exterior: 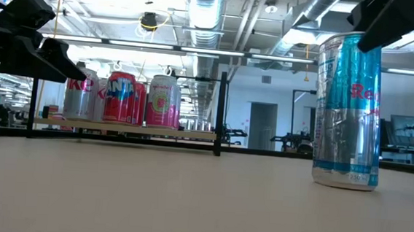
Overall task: Place canned beverage on shelf
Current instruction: Put the bottom blue soda can on the shelf
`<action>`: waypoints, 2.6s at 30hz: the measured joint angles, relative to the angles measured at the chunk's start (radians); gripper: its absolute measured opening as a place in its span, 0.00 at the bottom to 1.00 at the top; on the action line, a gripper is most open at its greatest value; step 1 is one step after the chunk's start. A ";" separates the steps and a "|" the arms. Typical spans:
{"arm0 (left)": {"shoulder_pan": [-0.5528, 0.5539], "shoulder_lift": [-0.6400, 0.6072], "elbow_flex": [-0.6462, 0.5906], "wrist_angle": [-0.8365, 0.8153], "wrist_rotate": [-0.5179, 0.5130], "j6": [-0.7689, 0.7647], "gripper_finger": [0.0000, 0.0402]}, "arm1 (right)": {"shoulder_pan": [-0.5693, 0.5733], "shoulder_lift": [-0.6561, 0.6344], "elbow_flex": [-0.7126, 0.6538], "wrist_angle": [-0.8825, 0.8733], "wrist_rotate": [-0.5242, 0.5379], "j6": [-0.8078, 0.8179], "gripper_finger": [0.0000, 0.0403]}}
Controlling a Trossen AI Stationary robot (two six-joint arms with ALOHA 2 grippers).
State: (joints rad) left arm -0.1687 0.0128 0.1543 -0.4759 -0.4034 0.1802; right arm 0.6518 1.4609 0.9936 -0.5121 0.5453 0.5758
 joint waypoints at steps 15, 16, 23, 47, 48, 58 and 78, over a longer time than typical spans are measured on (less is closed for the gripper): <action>0.000 0.000 0.000 0.000 0.000 0.000 0.84 | -0.064 0.001 0.023 0.102 0.002 -0.032 0.63; 0.000 0.000 0.000 0.000 0.000 0.000 0.84 | -0.077 0.001 0.033 0.105 0.003 -0.049 0.63; 0.000 0.000 0.000 0.000 0.000 0.000 0.84 | -0.201 0.001 0.126 0.178 0.003 -0.200 0.63; 0.000 0.000 0.000 0.000 0.000 0.000 0.84 | -0.768 0.011 0.412 0.296 -0.236 -0.582 0.63; 0.000 0.000 0.000 0.000 0.000 0.000 0.84 | -0.793 0.024 0.423 0.310 -0.248 -0.582 0.63; 0.000 0.005 0.000 0.001 0.002 0.000 0.84 | -0.979 0.210 0.660 0.208 -0.358 -0.633 0.63; 0.000 0.013 0.000 0.003 0.004 0.000 0.84 | -1.059 0.509 1.028 -0.132 -0.425 -0.745 0.63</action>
State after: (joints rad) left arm -0.1684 0.0261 0.1543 -0.4728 -0.3992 0.1802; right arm -0.4068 1.9694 2.0214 -0.6439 0.1198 -0.1691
